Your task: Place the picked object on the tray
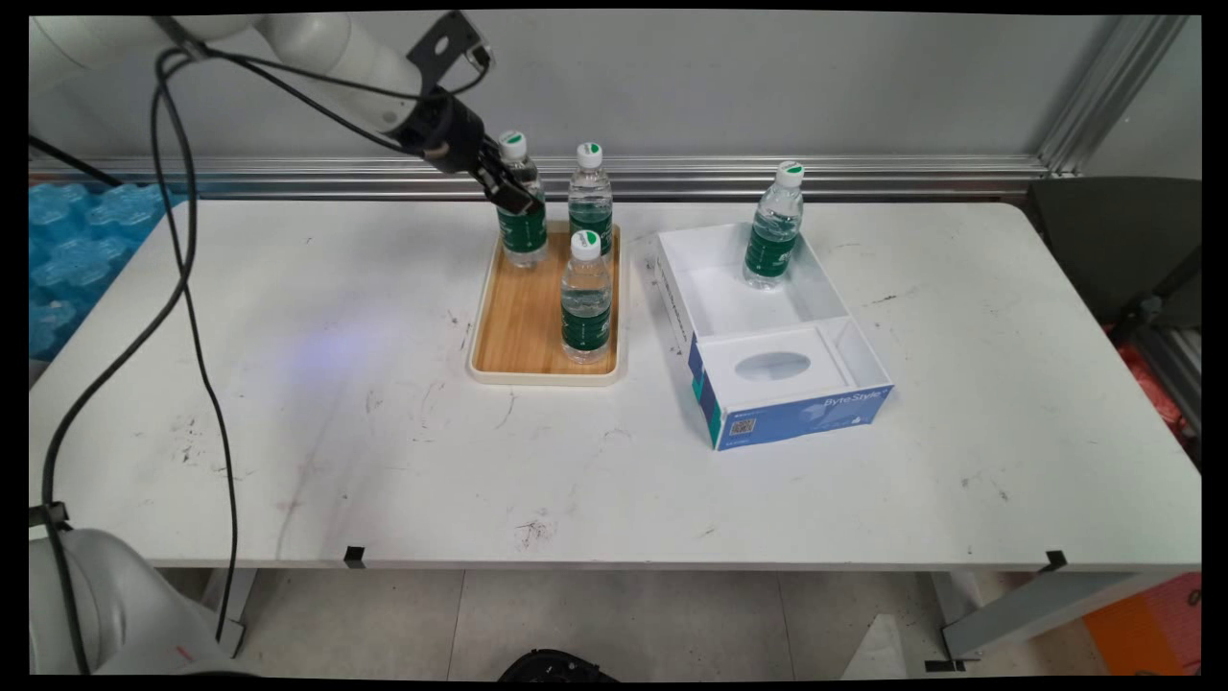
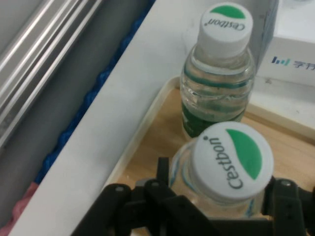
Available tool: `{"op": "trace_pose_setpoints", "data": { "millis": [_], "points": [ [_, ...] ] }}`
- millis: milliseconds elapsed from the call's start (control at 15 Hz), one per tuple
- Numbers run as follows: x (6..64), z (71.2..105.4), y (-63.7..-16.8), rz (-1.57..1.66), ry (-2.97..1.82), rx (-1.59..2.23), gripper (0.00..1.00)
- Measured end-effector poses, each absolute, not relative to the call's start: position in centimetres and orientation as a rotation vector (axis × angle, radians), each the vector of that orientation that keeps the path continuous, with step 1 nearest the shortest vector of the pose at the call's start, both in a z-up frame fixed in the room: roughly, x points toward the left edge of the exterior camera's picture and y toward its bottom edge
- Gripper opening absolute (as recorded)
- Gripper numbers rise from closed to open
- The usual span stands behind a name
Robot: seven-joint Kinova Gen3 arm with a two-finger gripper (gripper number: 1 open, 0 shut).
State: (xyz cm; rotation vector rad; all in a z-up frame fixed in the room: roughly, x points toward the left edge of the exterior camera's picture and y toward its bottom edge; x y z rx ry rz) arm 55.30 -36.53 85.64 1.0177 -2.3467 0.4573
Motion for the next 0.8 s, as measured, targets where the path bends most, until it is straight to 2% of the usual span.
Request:
{"op": "trace_pose_setpoints", "data": {
  "millis": [533, 600, 800],
  "points": [
    [55.2, 82.1, -38.3, 0.452, -2.355, 0.960, 0.00],
    [55.2, 82.0, -38.4, 0.453, -2.355, 0.954, 1.00],
    [55.3, 81.7, -38.7, 0.459, -2.355, 0.935, 1.00]
  ]
}}
